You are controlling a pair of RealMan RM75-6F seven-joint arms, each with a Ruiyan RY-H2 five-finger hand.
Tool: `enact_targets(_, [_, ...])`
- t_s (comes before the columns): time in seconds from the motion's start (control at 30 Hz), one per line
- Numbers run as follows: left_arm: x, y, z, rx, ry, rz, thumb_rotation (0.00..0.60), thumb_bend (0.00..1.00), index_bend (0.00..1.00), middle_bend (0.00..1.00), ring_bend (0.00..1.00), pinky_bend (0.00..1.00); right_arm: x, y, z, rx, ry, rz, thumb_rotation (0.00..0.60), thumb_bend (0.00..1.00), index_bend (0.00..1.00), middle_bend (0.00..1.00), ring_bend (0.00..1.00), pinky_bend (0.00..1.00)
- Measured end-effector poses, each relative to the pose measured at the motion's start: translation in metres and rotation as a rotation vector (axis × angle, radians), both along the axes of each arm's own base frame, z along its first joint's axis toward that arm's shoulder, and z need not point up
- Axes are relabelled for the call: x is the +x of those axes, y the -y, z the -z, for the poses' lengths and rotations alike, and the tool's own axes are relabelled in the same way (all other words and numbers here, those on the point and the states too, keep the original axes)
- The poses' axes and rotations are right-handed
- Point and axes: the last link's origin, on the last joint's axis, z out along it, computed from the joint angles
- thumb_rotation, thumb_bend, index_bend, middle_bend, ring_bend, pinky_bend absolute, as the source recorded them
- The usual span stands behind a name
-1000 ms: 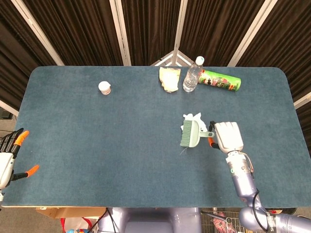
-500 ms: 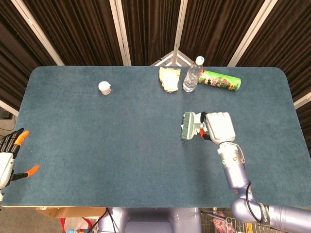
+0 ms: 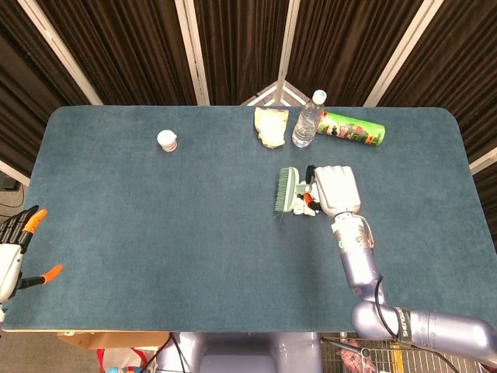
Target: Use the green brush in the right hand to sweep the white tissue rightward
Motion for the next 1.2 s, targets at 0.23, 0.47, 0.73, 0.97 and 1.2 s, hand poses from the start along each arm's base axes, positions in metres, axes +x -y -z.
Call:
enact_targets(0.23, [-0.001,-0.001,0.000,-0.008,0.001,-0.006,0.600,0.00,0.00,0.00,0.00,0.02,-0.015,0.016,0.007,0.025,-0.040,0.071,0.600,0.59,0.73,0.94,0.96,0.81])
enact_targets(0.47, [-0.001,-0.001,0.001,-0.014,0.001,-0.007,0.600,0.00,0.00,0.00,0.00,0.02,-0.043,0.022,0.013,0.048,-0.098,0.165,0.600,0.59,0.73,0.94,0.96,0.81])
enact_targets(0.73, [0.001,0.000,0.001,-0.012,0.004,-0.002,0.600,0.00,0.00,0.00,0.00,0.02,-0.071,0.029,-0.009,-0.017,-0.176,0.228,0.600,0.59,0.73,0.94,0.96,0.81])
enact_targets(0.97, [0.002,0.001,0.001,-0.011,0.003,0.003,0.600,0.00,0.00,0.00,0.00,0.02,-0.099,0.028,-0.037,-0.073,-0.241,0.293,0.600,0.59,0.73,0.94,0.96,0.81])
enact_targets(1.2, [0.003,0.000,0.002,-0.015,0.003,0.006,0.600,0.00,0.00,0.00,0.00,0.02,-0.109,0.026,-0.061,-0.112,-0.271,0.314,0.600,0.59,0.73,0.94,0.96,0.81])
